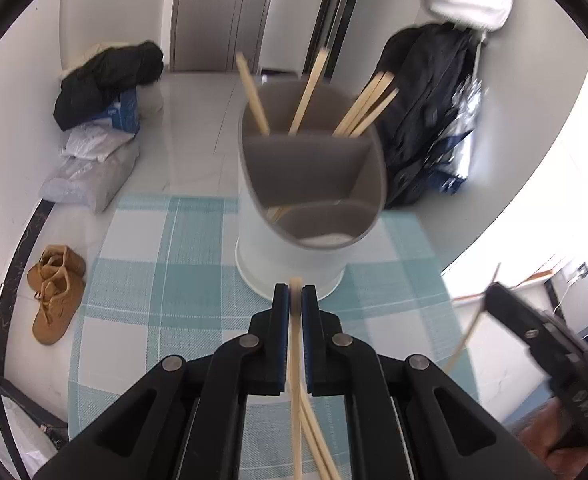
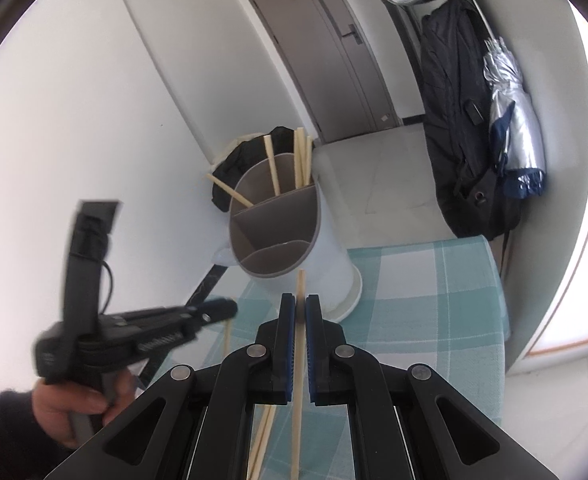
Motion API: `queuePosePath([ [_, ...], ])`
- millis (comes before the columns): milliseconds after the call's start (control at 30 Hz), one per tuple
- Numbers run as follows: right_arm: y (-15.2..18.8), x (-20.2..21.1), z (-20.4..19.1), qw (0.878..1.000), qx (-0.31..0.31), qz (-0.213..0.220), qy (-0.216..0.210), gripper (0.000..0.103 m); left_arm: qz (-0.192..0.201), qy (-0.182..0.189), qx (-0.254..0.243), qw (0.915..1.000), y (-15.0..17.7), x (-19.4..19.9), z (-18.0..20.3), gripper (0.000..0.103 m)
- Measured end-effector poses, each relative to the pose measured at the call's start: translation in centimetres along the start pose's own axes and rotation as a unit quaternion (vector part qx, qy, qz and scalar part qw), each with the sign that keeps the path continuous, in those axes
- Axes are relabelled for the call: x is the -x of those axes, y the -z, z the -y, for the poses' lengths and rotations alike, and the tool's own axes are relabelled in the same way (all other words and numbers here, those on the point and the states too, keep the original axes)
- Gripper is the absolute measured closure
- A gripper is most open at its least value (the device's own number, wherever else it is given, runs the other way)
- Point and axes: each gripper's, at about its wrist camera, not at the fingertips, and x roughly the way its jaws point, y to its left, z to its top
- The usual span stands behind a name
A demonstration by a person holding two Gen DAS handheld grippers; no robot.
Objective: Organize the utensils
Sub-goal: 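Carry both chopsticks up over the utensil holder with both grippers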
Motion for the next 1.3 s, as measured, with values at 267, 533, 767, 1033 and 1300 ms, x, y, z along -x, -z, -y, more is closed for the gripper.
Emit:
queuePosePath([
  [267, 0.6, 1.9, -3.8, 0.997, 0.060, 0.046, 0.009, 0.099, 0.032, 0.008, -0.024, 0.9992, -0.5, 1.7, 0.0, 0.101],
  [533, 1.7, 2.3, -5.8, 0.994, 0.087, 0.056, 0.019, 0.099, 0.050, 0.018, -0.037, 0.9979, -0.6, 4.2, 0.2, 0.101],
  [767, 1.6, 2.9, -5.8, 0.994, 0.079, 0.069, 0.026, 0.099, 0.044, 0.020, -0.049, 0.9976, -1.0, 4.6, 0.1, 0.101],
  [1033, 1.3, 2.8, -5.7, 0.995, 0.071, 0.066, 0.026, 0.099, 0.042, 0.025, -0.060, 0.9970, -2.1, 4.7, 0.2, 0.101],
  [1300, -1.4, 3.6, -5.1, 0.995, 0.049, 0.083, 0.021, 0.099, 0.042, 0.052, -0.061, 0.9959, -4.8, 6.1, 0.7, 0.101],
])
